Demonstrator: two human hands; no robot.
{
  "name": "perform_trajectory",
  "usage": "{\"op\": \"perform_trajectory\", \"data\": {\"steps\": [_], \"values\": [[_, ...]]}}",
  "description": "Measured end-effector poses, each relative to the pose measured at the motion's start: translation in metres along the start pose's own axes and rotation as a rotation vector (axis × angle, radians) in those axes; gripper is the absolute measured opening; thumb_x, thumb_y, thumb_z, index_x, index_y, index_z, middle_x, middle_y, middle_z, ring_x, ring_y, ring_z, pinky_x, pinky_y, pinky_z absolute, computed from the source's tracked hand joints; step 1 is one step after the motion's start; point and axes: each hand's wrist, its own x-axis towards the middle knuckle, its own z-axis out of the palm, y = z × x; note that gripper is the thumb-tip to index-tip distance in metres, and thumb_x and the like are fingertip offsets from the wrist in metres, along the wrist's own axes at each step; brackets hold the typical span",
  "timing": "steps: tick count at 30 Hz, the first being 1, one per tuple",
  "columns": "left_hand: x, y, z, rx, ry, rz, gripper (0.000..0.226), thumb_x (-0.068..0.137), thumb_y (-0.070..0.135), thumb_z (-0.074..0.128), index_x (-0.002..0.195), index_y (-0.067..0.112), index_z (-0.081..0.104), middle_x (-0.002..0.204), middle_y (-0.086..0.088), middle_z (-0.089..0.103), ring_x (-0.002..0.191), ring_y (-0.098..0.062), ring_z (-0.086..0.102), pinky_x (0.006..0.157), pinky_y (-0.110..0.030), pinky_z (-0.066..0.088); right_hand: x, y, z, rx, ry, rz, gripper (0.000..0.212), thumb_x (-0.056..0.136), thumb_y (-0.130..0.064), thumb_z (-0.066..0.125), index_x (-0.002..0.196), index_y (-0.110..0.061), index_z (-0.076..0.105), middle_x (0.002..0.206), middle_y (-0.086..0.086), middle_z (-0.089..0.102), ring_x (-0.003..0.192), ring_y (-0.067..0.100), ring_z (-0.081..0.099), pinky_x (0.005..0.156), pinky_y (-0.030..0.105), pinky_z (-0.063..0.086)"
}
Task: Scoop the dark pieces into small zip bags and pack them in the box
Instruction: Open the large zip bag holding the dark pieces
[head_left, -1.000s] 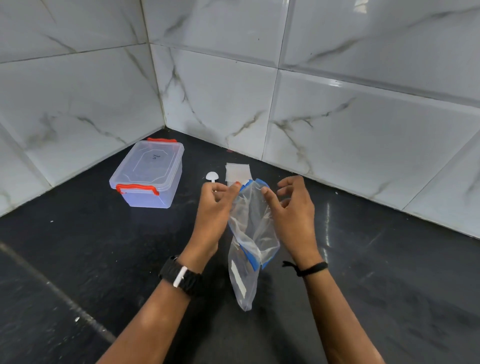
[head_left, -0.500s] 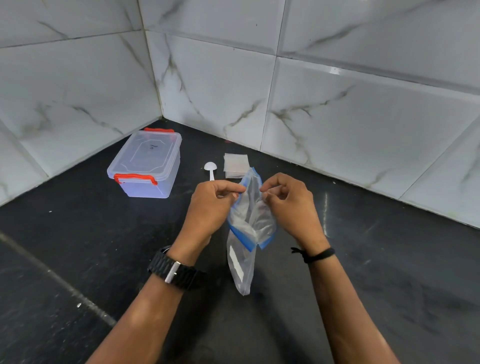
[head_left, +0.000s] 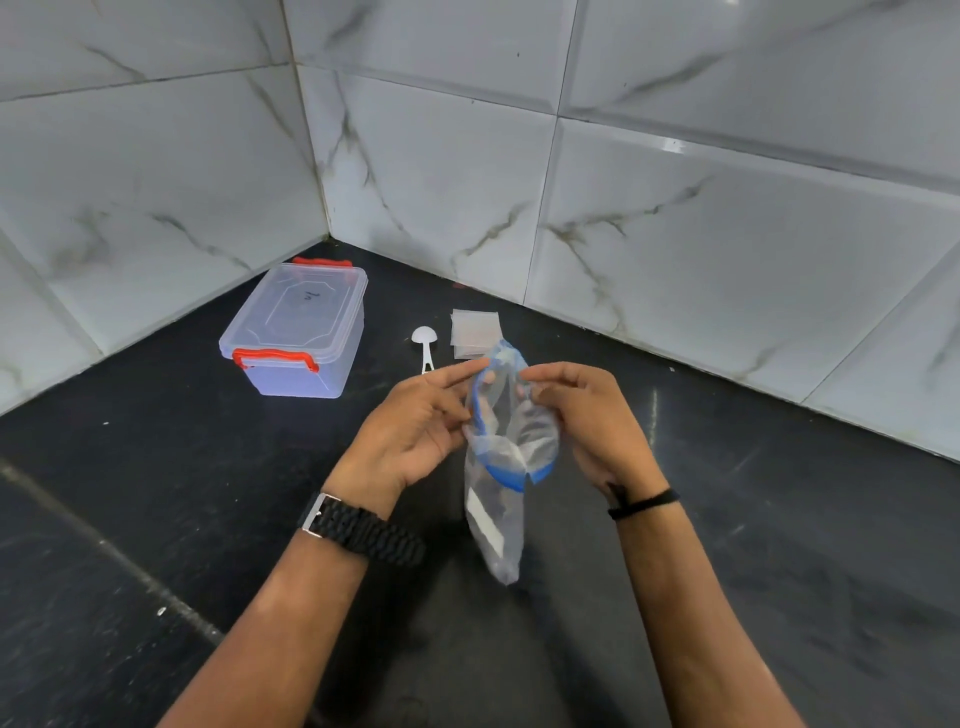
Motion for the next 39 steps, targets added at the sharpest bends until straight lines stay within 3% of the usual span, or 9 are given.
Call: {"op": "perform_trajectory", "data": {"steps": [4, 6, 11, 14, 17, 22, 31, 36, 39], "values": [[0.006, -0.013, -0.002, -0.373, 0.025, -0.099, 0.053, 0.081, -0.02, 0.022, 0.101, 0.008, 0.062, 0.068, -0.006, 0.069, 0.056, -0.015, 0.066, 0.063, -0.027, 0.057, 0.002, 0.008, -0.001, 0.637, -0.104, 0.302, 0.03, 0.089, 0.009, 0.034, 0.085, -0.003, 0.061, 0.068, 0.006, 0.063, 0.063, 0.016, 0.061, 0.07, 0.03, 0.05], [0.006, -0.021, 0.002, -0.358, 0.035, -0.066, 0.046, 0.083, -0.017, 0.027, 0.098, 0.009, 0.061, 0.076, -0.008, 0.07, 0.065, -0.018, 0.067, 0.07, -0.03, 0.055, 0.002, 0.019, 0.002, 0.644, -0.136, 0.323, 0.026, 0.091, 0.005, 0.036, 0.095, 0.001, 0.061, 0.084, 0.012, 0.063, 0.077, 0.023, 0.061, 0.08, 0.036, 0.051], [0.0, -0.031, 0.006, 0.27, 0.242, 0.183, 0.004, 0.093, 0.012, 0.056, 0.097, 0.013, 0.057, 0.099, -0.01, 0.065, 0.09, -0.02, 0.064, 0.077, -0.032, 0.055, -0.01, 0.019, 0.0, 0.094, -0.076, 0.066, 0.012, 0.097, -0.017, 0.051, 0.098, -0.013, 0.062, 0.088, 0.008, 0.065, 0.077, 0.016, 0.061, 0.066, 0.028, 0.051], [-0.009, -0.032, 0.003, 0.539, 0.285, 0.262, 0.025, 0.087, 0.031, 0.067, 0.102, 0.018, 0.052, 0.108, -0.007, 0.061, 0.101, -0.021, 0.064, 0.084, -0.035, 0.057, -0.019, 0.007, -0.011, -0.419, -0.112, -0.055, 0.022, 0.091, -0.037, 0.058, 0.113, -0.031, 0.061, 0.069, -0.004, 0.054, 0.064, 0.007, 0.051, 0.06, 0.022, 0.048], [-0.022, -0.031, 0.006, 0.644, 0.206, 0.203, 0.023, 0.084, 0.024, 0.07, 0.092, 0.013, 0.052, 0.1, -0.007, 0.065, 0.086, -0.019, 0.07, 0.073, -0.031, 0.06, -0.025, -0.001, -0.017, -0.568, -0.134, -0.095, 0.027, 0.089, -0.03, 0.064, 0.114, -0.036, 0.059, 0.063, -0.001, 0.053, 0.054, 0.003, 0.049, 0.056, 0.018, 0.047], [-0.035, -0.034, 0.011, 0.532, 0.133, 0.203, 0.01, 0.08, 0.003, 0.071, 0.088, 0.008, 0.068, 0.097, -0.011, 0.071, 0.088, -0.021, 0.071, 0.073, -0.03, 0.06, -0.031, -0.002, -0.017, -0.443, -0.134, -0.116, 0.011, 0.088, -0.011, 0.065, 0.092, -0.017, 0.072, 0.074, 0.023, 0.065, 0.057, 0.014, 0.062, 0.061, 0.024, 0.055], [-0.044, -0.028, 0.019, 0.215, 0.079, 0.069, 0.046, 0.079, -0.011, 0.065, 0.12, 0.01, 0.061, 0.097, 0.003, 0.065, 0.086, -0.024, 0.072, 0.068, -0.034, 0.061, -0.037, 0.0, -0.024, 0.039, -0.291, 0.122, 0.032, 0.084, 0.011, 0.058, 0.112, -0.004, 0.064, 0.099, 0.014, 0.07, 0.079, 0.022, 0.068, 0.069, 0.029, 0.059], [-0.043, -0.029, 0.023, 0.045, 0.077, 0.053, 0.055, 0.08, -0.018, 0.058, 0.126, 0.012, 0.056, 0.121, -0.003, 0.06, 0.099, -0.026, 0.068, 0.074, -0.035, 0.06, -0.04, 0.003, -0.021, 0.211, -0.197, 0.146, 0.034, 0.083, 0.016, 0.055, 0.111, -0.001, 0.064, 0.09, 0.011, 0.07, 0.069, 0.017, 0.069, 0.06, 0.023, 0.058], [-0.04, -0.035, 0.024, -0.107, 0.122, 0.077, 0.053, 0.081, -0.021, 0.051, 0.122, 0.012, 0.056, 0.119, -0.007, 0.064, 0.1, -0.026, 0.067, 0.079, -0.035, 0.059, -0.042, 0.004, -0.017, 0.324, -0.13, 0.143, 0.03, 0.084, 0.017, 0.052, 0.103, -0.001, 0.066, 0.083, 0.009, 0.07, 0.068, 0.017, 0.07, 0.06, 0.023, 0.057]]}}
